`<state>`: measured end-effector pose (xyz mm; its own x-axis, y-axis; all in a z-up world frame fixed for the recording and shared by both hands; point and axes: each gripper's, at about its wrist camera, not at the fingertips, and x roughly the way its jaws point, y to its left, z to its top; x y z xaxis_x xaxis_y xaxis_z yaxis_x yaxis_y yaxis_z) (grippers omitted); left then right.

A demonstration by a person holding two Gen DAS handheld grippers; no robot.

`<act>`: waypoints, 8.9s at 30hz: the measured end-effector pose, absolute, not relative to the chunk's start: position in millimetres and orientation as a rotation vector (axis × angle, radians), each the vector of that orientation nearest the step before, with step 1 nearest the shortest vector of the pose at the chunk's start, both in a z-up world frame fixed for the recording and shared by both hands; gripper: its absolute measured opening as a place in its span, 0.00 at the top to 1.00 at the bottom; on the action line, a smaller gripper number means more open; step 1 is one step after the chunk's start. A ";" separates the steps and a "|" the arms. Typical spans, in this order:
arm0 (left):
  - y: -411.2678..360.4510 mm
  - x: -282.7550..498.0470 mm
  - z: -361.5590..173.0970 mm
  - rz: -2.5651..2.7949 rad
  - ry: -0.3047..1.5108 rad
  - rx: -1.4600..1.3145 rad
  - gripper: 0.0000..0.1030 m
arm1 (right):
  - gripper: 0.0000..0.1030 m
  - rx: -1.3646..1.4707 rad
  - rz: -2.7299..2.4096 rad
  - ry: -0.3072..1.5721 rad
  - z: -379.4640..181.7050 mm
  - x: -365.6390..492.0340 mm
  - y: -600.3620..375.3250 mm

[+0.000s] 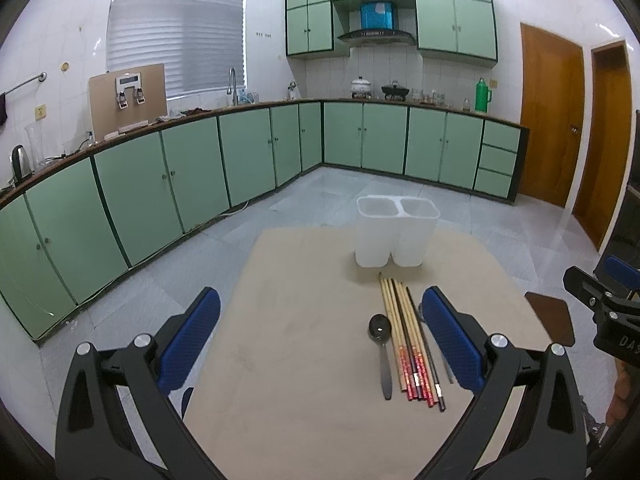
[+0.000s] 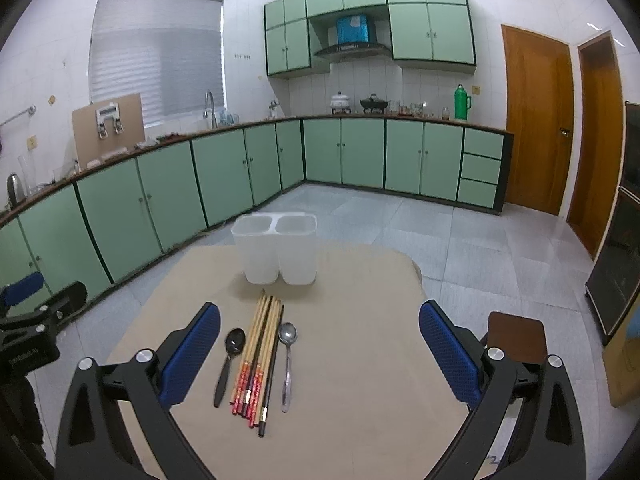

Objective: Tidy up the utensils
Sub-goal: 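Grasp the black spoon with the left gripper while the right grasps the steel spoon, then drop the black spoon into the white holder while the right drops the steel spoon, then withdraw both tools and grasp a black chopstick with the right gripper, then grasp a wooden chopstick with the left gripper while the right lifts the black chopstick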

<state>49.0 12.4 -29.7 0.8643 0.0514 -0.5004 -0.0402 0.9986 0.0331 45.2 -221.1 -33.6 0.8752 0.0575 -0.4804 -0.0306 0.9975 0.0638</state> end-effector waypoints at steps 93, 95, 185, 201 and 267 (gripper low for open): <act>-21.2 229.3 -158.2 -0.205 0.678 0.022 0.66 | 0.73 0.055 0.235 0.762 -156.3 212.7 -220.9; -21.4 226.9 -147.1 -0.198 0.628 0.022 0.66 | 0.73 0.072 0.236 0.730 -146.4 212.4 -224.8; 9.7 123.6 -207.8 -0.103 0.878 0.013 0.29 | 0.34 0.010 0.211 0.893 -203.3 99.1 -175.4; 2.0 116.7 -213.5 -0.109 0.906 0.037 0.27 | 0.46 -0.022 0.193 0.892 -208.4 78.8 -188.4; -37.8 109.9 -139.7 -0.140 0.706 0.075 0.94 | 0.94 0.057 0.244 0.720 -152.0 76.6 -209.6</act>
